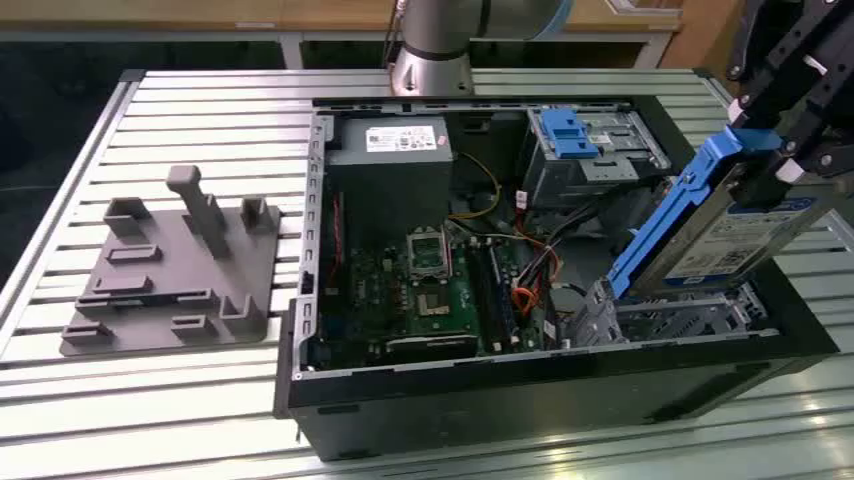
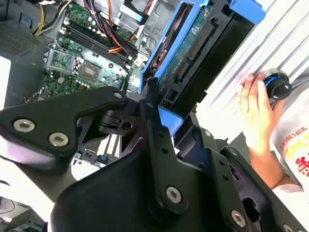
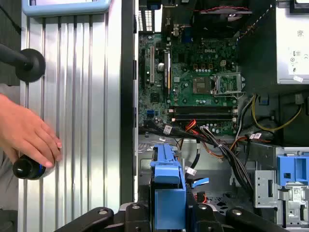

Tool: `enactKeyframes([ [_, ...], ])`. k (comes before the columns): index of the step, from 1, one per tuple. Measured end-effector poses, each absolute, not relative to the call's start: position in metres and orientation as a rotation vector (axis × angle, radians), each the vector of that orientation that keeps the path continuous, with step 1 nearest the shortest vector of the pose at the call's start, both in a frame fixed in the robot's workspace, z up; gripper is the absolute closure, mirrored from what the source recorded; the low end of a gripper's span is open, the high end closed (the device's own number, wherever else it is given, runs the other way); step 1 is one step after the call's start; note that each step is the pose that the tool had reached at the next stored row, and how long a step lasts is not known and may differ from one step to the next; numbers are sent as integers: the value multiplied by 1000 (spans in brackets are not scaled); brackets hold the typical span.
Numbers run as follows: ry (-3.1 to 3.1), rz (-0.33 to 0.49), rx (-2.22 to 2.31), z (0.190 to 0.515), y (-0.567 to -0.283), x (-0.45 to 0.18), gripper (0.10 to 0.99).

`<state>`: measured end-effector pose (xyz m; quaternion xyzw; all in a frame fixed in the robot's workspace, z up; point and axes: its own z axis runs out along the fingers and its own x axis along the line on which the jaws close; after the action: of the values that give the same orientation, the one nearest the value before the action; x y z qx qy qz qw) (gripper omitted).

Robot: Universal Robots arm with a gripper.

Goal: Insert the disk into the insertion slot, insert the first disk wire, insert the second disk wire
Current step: 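Insert the disk into the insertion slot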

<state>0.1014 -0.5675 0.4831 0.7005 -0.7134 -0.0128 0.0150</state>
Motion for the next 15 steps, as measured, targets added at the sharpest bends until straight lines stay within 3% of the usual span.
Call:
enactKeyframes([
  [15, -2222, -46, 2183, 483, -568, 101, 725],
])
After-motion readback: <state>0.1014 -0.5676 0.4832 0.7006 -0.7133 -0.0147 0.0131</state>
